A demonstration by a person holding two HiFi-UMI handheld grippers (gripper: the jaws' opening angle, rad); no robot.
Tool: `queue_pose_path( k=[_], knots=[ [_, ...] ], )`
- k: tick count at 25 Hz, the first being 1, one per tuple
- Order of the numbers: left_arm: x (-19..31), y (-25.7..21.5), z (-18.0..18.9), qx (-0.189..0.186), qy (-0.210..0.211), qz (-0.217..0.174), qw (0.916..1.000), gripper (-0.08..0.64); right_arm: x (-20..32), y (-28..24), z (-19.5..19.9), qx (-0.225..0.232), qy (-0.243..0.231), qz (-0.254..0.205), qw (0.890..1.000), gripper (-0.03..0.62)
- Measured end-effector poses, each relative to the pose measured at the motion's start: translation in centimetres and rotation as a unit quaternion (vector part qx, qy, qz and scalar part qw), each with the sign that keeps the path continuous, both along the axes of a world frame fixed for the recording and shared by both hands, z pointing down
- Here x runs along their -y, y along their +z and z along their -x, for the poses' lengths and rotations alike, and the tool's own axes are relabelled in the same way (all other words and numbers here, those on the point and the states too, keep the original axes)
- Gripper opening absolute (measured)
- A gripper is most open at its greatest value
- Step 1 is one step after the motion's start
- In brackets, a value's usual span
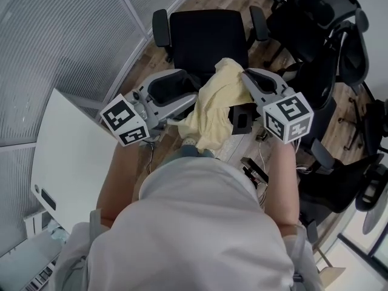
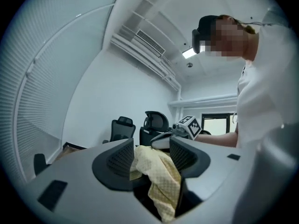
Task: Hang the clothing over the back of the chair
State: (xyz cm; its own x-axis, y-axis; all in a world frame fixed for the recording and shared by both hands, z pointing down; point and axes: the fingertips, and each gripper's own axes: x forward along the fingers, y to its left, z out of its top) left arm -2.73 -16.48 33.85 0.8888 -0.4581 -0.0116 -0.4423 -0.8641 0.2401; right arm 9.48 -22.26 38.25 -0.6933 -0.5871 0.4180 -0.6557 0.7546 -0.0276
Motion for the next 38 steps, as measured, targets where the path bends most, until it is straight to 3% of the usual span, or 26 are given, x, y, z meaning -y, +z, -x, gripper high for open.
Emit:
queue_pose_path(
  k=[5, 11, 17, 26, 31, 38],
  knots=[
    [0.3, -0.3, 0.6, 0.020, -0.042, -0.017, 0.9988, 0.188, 0.1, -1.9, -1.7, 0.054, 0.032, -0.021, 0.998, 0.034],
    [0.4, -2.6, 1.2, -0.004, -0.063, -0.029, 0.9976, 0.131, -0.7, -3.0, -1.8, 0.064, 0.032, -0.032, 0.997, 0.034],
    [1.1, -3.7, 2.7, 0.019, -0.119, -0.051, 0.9914, 0.073, -1.3, -5.1, -1.9, 0.101, 0.042, -0.052, 0.993, 0.034],
    [1.3, -4.1, 3.1, 0.042, -0.152, -0.061, 0.9856, 0.049, -2.3, -7.0, -2.3, 0.101, 0.048, -0.067, 0.991, 0.034],
    [1.1, -4.0, 2.5, 0.059, -0.157, -0.068, 0.9835, 0.044, -2.8, -7.0, -1.8, 0.073, 0.038, -0.093, 0.992, 0.034],
    [1.2, -3.9, 1.3, 0.098, -0.175, -0.086, 0.9760, 0.038, -2.9, -8.4, -2.2, 0.121, 0.057, -0.117, 0.984, 0.032]
  ],
)
